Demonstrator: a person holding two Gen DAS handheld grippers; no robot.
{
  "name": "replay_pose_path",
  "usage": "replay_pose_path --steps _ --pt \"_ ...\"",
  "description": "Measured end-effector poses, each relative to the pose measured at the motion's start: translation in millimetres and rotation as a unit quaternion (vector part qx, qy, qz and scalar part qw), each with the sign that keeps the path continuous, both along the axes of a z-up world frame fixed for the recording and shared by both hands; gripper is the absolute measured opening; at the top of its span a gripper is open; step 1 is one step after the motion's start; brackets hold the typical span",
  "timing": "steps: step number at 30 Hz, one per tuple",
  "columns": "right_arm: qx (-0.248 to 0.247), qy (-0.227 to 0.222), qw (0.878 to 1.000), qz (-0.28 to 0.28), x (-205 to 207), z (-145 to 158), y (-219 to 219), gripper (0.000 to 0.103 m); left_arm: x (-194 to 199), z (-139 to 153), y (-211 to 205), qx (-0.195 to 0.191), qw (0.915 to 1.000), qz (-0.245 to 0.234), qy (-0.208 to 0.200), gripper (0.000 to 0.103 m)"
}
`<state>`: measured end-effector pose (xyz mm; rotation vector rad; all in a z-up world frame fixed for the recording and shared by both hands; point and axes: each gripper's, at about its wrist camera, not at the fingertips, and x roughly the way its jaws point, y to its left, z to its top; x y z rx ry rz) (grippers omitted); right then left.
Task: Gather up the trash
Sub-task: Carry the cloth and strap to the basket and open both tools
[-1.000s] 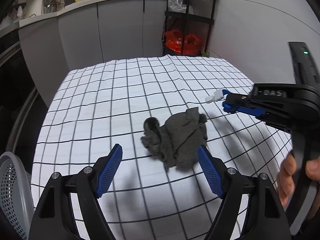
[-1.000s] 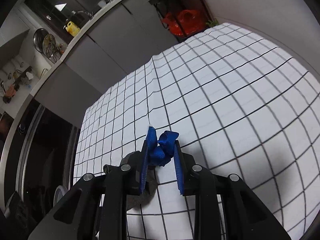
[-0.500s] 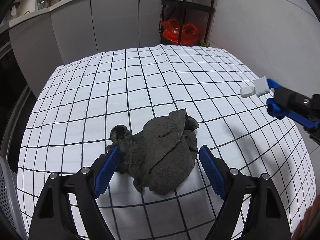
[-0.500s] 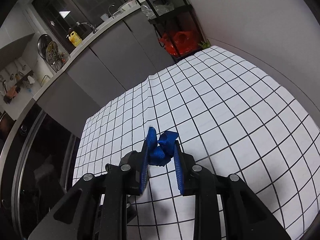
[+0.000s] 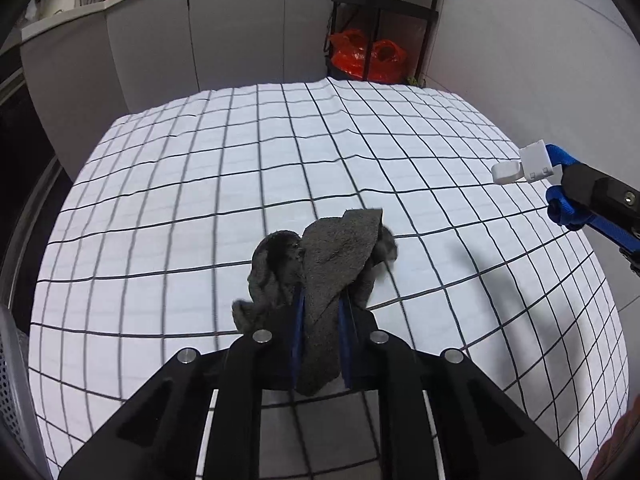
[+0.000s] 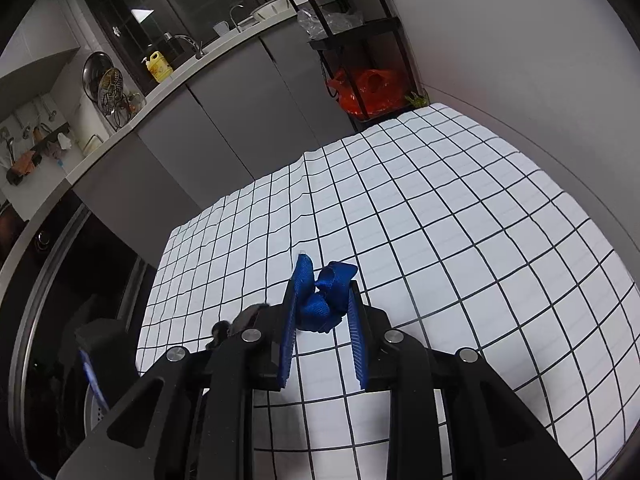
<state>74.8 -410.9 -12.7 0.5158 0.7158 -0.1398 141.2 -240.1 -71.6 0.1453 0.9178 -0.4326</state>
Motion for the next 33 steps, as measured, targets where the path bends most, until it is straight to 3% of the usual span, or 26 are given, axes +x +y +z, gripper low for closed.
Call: replay_pose_path --steps 10,22,33 --pt "-0.056 -0.016 0.997 0.041 5 19 48 0.023 -23 41 79 0.01 0.9978 0.043 -0.049 0.014" --pt "-0.095 -0.04 0.986 0.129 6 41 149 0.023 -54 92 179 0.018 0.9893 0.11 -0.095 0.014" --pt "-0.091 -0.048 0.971 0.216 10 38 248 0.023 -71 94 271 0.045 0.9751 0.19 -0.105 0.014"
